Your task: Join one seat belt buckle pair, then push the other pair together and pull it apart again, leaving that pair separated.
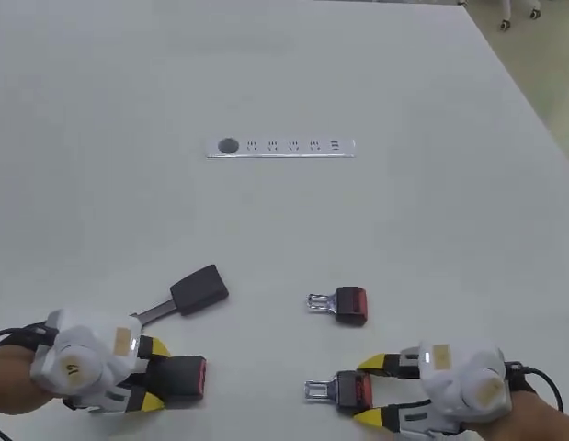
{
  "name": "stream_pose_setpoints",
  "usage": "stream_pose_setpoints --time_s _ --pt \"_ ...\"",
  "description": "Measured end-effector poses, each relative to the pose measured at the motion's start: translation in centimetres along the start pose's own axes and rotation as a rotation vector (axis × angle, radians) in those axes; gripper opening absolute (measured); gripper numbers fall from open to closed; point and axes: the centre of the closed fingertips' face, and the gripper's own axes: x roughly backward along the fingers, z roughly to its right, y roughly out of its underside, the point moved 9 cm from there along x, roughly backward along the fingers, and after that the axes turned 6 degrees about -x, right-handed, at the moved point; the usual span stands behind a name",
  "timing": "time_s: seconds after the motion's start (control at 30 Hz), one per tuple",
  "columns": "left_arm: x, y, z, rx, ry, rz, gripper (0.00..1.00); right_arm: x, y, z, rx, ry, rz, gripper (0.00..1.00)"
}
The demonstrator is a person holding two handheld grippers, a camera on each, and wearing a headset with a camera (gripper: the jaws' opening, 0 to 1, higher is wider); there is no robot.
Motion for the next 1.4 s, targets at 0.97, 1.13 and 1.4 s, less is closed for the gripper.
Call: stream_pose_setpoints --time_s 0.97,1.13,1.4 --pt "0.0 -0.3 -0.3 -0.008 0.033 -0.063 0.34 -2.2 -1.3 0.4 -0.044 -0.016 0.134 0.36" --pt "-0.1 -0.5 -0.3 -0.014 0.041 -0.076 0.34 -3.1 -2.0 0.4 -0.043 -0.024 0.149 0.36" --pt "0.0 -0.5 -0.3 -0.003 0.036 -0.089 0.34 -4.5 -3.2 -0.1 -0.038 -0.043 0.178 0.36"
